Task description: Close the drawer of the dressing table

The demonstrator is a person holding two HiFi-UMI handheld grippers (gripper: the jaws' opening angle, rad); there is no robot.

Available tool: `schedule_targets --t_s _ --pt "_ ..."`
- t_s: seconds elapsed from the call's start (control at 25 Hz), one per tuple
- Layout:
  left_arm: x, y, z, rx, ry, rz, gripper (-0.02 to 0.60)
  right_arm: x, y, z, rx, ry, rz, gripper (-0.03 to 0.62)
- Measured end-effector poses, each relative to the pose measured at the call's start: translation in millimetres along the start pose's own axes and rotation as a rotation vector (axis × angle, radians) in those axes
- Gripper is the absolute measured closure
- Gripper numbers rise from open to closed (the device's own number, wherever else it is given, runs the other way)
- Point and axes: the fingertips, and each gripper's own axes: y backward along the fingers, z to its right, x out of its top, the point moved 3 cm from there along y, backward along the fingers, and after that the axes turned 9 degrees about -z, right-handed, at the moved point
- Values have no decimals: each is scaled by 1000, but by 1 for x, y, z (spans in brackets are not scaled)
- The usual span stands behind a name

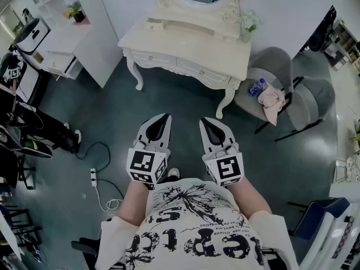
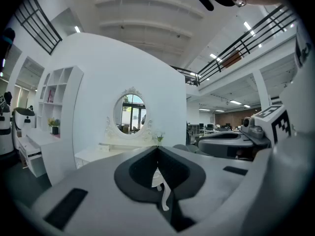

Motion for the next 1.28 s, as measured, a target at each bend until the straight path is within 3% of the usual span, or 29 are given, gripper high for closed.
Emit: schedule_targets --t_s 0.36,0.52,0.72,1.0,1.28 --pt "-5 -8 -12 -5 14 -5 563 -10 -18 3 18 -41 -5 579" --pt "-10 -14 -24 -10 31 -14 563 -8 -29 1 -12 -8 -1 577" --pt "-13 -20 -52 -34 39 -19 563 -6 -55 -5 -39 20 -3 577" --pt "-18 -42 -101 -65 36 -42 563 -9 -103 -7 -91 -51 -37 577" --pt "-23 -74 -145 -48 51 -82 563 -4 -154 1 -76 -42 -38 577"
